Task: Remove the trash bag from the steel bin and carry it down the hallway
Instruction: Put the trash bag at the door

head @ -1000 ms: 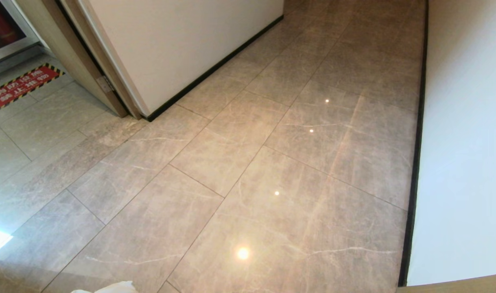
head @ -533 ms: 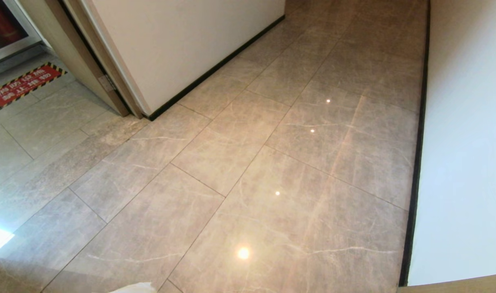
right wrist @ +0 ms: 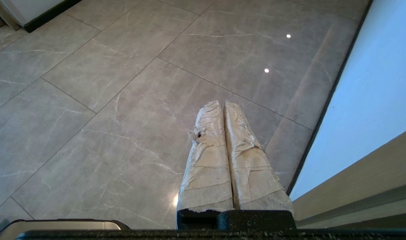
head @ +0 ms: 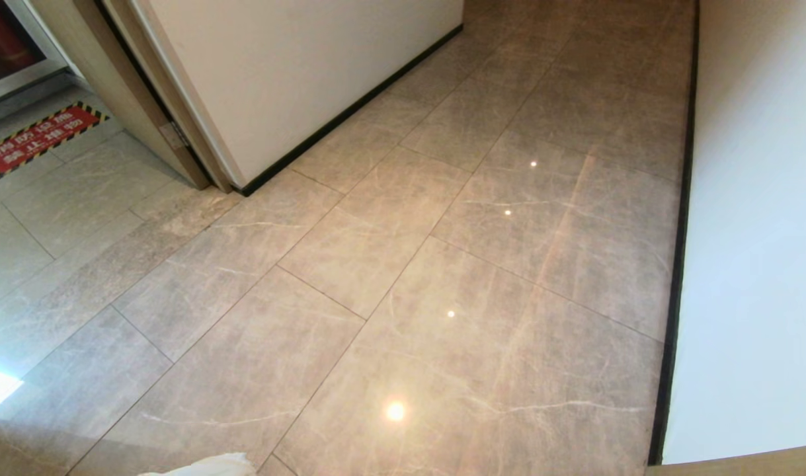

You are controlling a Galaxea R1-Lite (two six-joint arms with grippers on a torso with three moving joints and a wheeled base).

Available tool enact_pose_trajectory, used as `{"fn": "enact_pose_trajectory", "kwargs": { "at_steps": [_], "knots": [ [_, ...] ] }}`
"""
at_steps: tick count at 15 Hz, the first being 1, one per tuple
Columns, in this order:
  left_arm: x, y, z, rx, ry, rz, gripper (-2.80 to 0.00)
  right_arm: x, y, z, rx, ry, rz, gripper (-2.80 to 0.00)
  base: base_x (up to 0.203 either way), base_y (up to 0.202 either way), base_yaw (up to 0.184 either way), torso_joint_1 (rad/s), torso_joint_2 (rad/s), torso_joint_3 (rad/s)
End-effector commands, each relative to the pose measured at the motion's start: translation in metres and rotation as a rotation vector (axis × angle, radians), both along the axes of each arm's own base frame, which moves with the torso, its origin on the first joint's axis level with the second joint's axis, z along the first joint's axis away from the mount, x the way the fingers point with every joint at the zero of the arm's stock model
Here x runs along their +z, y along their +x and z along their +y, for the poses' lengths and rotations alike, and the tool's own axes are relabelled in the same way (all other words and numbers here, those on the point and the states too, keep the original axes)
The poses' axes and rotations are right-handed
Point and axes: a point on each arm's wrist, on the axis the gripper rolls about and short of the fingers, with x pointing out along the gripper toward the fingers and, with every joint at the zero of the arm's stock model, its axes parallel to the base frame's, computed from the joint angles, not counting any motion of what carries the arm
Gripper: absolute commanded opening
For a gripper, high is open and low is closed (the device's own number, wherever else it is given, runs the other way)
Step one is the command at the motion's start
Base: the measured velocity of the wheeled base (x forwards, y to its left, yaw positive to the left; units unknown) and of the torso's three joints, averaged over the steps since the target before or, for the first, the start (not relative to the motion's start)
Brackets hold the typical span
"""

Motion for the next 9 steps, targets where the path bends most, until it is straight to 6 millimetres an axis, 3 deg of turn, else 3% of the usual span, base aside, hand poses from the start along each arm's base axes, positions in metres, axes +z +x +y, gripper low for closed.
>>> {"fn": "enact_pose_trajectory", "kwargs": {
  "at_steps": [1,9],
  "knots": [
    [0.0000,0.0001,0.0000,0.000,-0.003,0.001,-2.80,-0.0102,0.0029,0.0000,0.001,0.000,0.036,-2.80,0.000,0.000,0.000,0.000,0.00,0.000],
    [0.0000,0.0001,0.0000,0.001,-0.001,0.002,-2.80,-0.0102,0.0029,0.0000,0.000,-0.001,0.036,-2.80,0.000,0.000,0.000,0.002,0.00,-0.166]
  ]
}}
